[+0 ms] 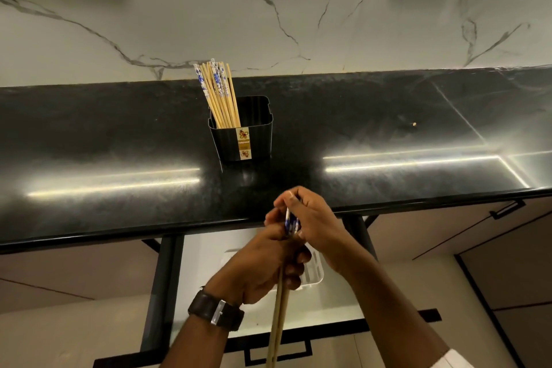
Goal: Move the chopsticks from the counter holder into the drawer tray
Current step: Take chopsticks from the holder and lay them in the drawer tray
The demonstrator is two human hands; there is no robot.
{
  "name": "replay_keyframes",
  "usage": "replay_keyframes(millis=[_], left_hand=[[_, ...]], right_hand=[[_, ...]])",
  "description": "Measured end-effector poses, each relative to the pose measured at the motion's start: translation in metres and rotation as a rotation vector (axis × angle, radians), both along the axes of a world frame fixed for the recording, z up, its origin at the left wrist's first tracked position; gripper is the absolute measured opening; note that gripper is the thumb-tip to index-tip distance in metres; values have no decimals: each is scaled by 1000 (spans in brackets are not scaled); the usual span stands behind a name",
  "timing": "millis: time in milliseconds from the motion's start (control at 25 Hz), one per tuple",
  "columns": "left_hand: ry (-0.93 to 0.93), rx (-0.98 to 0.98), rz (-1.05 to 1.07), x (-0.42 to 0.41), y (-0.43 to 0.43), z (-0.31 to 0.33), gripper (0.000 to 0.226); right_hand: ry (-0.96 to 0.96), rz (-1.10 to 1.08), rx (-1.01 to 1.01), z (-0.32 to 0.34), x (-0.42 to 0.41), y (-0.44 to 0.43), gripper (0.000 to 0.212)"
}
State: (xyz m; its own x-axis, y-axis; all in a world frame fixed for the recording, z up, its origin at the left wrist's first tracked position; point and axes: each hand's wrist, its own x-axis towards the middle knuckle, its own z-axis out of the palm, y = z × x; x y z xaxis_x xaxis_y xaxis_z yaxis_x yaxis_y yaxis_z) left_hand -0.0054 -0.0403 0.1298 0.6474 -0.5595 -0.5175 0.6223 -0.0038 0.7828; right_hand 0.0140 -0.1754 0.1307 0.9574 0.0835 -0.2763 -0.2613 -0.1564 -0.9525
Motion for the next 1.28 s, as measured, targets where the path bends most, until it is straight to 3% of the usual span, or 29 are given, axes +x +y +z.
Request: replay_keyframes(millis=[80, 200, 360, 440, 680, 760, 880, 960, 1080, 1200, 1280], left_hand=[[20, 67, -46, 0, 3, -9, 20], [57, 216, -132, -3, -1, -29, 19], [35, 382, -300, -6, 5, -54, 23], [1, 499, -414, -3, 30, -65, 24], [66, 504, -387, 14, 73, -90, 27], [67, 445, -189, 17, 81, -96, 25], [204, 288, 502, 5, 83, -117, 25], [361, 126, 855, -8, 64, -132, 33], [591, 24, 1133, -11, 34, -146, 27], [611, 85, 1290, 4, 19, -155, 24], [649, 158, 1339, 11, 12, -163, 24]], right_hand=[[55, 16, -48, -15, -5, -7, 24], [233, -55, 52, -42, -20, -8, 16], [520, -587, 556, -81, -31, -6, 18], [557, -811, 655, -99, -29, -16, 21], [692, -751, 649, -119, -27, -9, 23], [711, -823, 622, -126, -20, -11, 25], [728, -948, 626, -142, -10, -8, 22], [759, -982, 675, -151, -8, 2, 28], [847, -986, 710, -167, -8, 15, 26], [923, -993, 667, -177, -5, 13, 20], [973, -1011, 663, -178, 1, 13, 30]])
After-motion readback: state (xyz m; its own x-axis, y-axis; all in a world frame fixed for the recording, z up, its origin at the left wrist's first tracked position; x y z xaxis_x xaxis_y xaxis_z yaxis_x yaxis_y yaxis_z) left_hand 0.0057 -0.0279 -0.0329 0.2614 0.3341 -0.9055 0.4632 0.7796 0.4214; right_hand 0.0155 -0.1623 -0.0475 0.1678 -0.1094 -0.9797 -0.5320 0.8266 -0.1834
